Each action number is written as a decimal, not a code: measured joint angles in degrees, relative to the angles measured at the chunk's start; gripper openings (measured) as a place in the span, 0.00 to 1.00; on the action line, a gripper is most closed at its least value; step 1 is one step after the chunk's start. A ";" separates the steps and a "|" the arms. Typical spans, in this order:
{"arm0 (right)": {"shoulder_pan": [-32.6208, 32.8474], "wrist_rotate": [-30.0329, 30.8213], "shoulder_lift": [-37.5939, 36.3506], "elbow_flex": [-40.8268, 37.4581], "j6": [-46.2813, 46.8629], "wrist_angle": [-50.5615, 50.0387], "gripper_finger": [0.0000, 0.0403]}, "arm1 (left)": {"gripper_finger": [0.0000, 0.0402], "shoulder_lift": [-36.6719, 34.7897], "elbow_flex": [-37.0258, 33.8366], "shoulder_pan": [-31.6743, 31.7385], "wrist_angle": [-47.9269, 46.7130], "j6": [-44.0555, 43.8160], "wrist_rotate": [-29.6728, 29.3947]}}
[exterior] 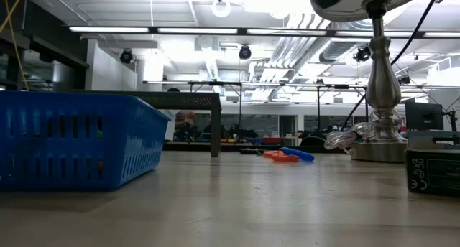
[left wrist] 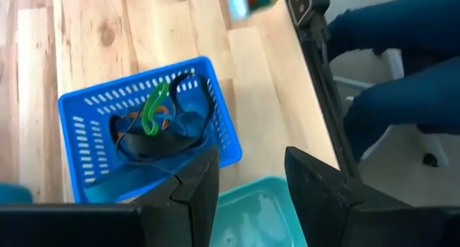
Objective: Pick & Place Office Desk Supplies
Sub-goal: Put the right crayon box into the top blue bin, then put the crayon box into the top blue bin
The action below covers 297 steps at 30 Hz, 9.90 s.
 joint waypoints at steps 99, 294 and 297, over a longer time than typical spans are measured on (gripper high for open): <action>0.08 19.68 4.71 0.00 -46.24 36.41 0.26 | 0.38 0.00 -0.04 9.55 24.42 12.89 -0.52; 1.85 22.39 4.82 0.02 -18.75 6.69 0.47 | 0.43 17.68 4.40 39.05 -45.13 3.97 1.17; 1.76 22.39 4.82 0.02 -18.73 6.53 0.47 | 0.43 17.04 7.49 38.38 -45.17 3.49 0.04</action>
